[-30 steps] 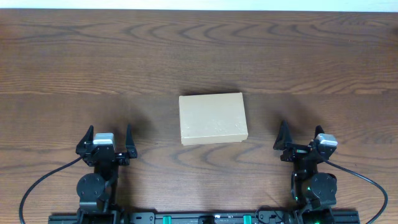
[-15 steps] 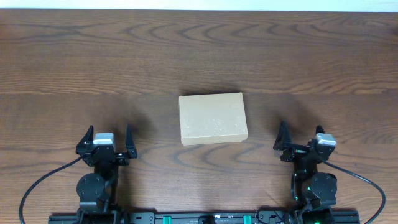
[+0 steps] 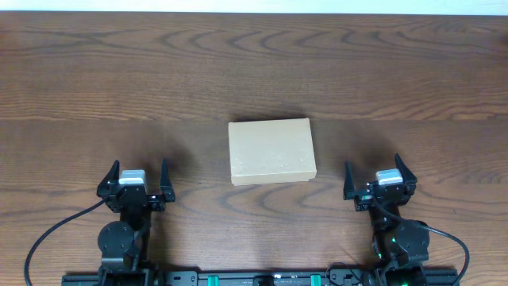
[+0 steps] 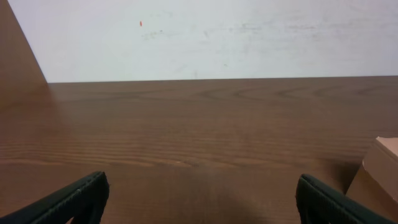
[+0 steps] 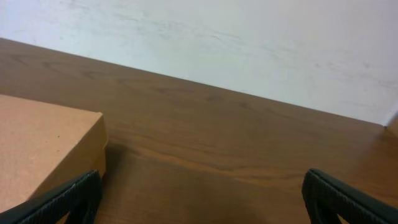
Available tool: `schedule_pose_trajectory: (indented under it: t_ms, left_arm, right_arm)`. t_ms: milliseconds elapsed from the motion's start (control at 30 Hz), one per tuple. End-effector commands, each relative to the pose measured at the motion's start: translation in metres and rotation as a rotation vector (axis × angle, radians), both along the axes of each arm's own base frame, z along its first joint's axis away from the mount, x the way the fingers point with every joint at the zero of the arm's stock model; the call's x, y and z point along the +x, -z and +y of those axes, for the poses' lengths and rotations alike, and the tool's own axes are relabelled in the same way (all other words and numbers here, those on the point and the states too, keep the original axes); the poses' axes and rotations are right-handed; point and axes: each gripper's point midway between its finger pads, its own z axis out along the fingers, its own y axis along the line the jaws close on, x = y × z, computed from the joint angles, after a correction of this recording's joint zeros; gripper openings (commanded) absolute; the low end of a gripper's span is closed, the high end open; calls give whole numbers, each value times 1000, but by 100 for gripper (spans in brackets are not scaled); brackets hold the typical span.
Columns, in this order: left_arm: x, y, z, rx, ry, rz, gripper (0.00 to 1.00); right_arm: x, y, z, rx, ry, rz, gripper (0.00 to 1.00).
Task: Pack container
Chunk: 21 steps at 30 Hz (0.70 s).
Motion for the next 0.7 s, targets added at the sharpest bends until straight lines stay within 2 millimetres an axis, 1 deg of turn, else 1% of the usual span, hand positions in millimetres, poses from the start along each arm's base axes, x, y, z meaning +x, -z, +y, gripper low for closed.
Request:
schedule_pose_trajectory:
  t_ms: [0, 233, 467, 667]
  left_arm:
    - [0, 18, 2, 1, -7, 48, 95]
    - [0, 18, 2, 1, -7, 48, 96]
    - [0, 18, 2, 1, -7, 48, 95]
    - [0, 18, 2, 1, -7, 48, 95]
  right_arm:
    - [-1, 4, 5, -28, -30, 8, 99]
    - [0, 4, 2, -11, -15, 10, 99]
    - [1, 4, -13, 11, 47, 12, 99]
    - [2, 4, -19, 11, 72, 12, 99]
